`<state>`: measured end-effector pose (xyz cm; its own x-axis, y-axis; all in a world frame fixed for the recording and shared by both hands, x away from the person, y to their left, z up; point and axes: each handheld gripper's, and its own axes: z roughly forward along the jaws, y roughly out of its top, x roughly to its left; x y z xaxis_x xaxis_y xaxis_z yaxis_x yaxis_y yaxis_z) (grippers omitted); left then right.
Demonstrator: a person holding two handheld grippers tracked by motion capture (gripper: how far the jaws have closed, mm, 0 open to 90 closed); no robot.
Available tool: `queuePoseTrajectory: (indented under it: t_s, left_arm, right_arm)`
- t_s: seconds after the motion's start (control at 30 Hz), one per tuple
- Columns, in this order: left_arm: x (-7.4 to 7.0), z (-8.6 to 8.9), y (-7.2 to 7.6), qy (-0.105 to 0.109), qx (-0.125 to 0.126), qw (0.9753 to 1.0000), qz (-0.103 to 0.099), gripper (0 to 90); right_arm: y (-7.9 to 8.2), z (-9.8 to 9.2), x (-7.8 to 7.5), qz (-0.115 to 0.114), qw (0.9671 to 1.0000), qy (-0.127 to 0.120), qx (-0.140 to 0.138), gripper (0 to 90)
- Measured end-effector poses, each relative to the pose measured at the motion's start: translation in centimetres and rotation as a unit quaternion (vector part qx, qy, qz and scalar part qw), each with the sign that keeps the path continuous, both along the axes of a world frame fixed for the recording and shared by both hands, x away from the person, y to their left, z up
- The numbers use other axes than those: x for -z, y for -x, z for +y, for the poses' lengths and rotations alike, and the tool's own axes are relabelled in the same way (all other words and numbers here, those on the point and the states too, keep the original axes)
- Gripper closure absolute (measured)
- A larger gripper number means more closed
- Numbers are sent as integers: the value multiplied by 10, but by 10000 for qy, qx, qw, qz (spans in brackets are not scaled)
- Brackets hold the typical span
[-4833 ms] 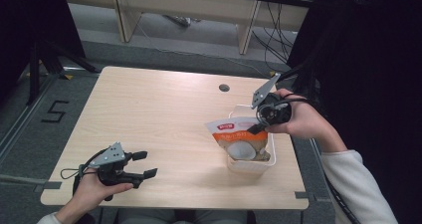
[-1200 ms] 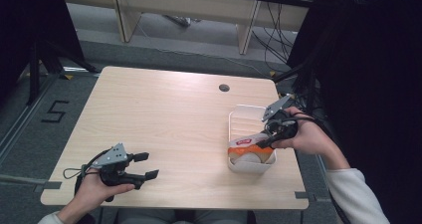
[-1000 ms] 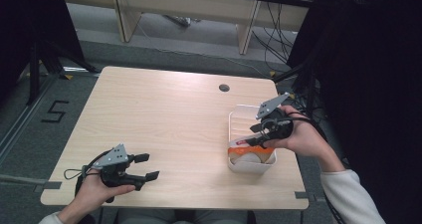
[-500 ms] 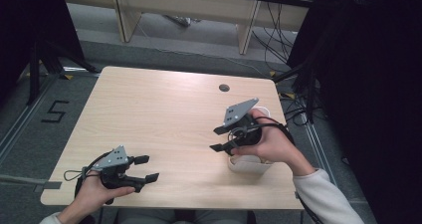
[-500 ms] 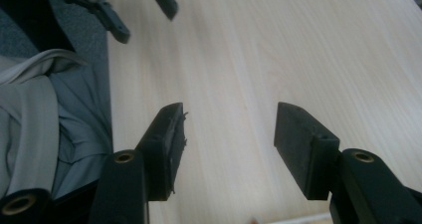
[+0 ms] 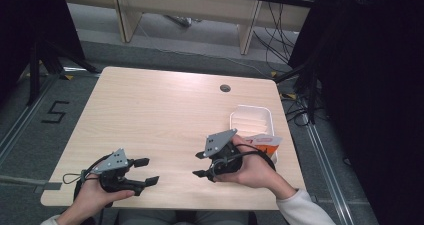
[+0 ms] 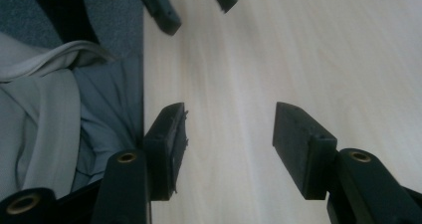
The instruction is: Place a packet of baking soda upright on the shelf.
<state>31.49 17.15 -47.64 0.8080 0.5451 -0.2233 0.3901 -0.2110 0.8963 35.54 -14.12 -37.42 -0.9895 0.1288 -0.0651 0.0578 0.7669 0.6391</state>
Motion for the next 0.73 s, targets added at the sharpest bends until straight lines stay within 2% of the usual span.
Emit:
queuePoseTrajectory:
  t_s: [0.07,0.13,0.17,0.2,0.23,0.33,0.4,0.47,0.5,0.53,0.57,0.63,0.7,0.73]
  left_arm:
    - [0,0,1,-39,-26,10000,0,255]
    - [0,0,2,-36,-12,10000,0,255]
    - [0,0,3,-32,8,10000,-27,255]
    - [1,1,3,-44,23,10000,-19,255]
    - [1,1,4,-25,-12,10000,24,255]
    - [2,0,5,-48,10,10000,34,255]
    - [2,0,4,-63,61,10000,9,255]
    - [2,-2,5,-66,9,10000,9,254]
    - [3,-2,5,-78,37,10000,-11,255]
    - [2,-2,5,-99,64,9999,-48,254]
    - [2,-1,4,-114,90,9999,-85,255]
    - [3,-2,5,-78,24,10000,-11,255]
    - [3,-2,3,-86,85,9999,-66,255]
    - [3,-2,4,-74,68,9999,-43,254]
  right_arm:
    - [4,2,10,50,10000,22,-58,474]
    - [9,3,22,118,9998,119,97,475]
    - [10,3,26,102,9998,129,62,476]
    - [11,3,31,159,9998,88,58,476]
    - [11,4,36,145,9999,30,-65,479]
    - [14,2,48,214,9997,-82,-16,484]
    - [16,2,53,330,9994,3,87,482]
    - [19,1,55,370,9991,67,212,482]
    - [16,1,55,259,9996,42,39,481]
    - [15,1,55,237,9997,26,14,481]
    - [16,1,54,234,9997,8,24,481]
    - [15,0,52,232,9997,1,34,478]
    - [17,-2,49,269,9995,-2,185,478]
    - [15,-2,48,191,9998,-42,76,478]
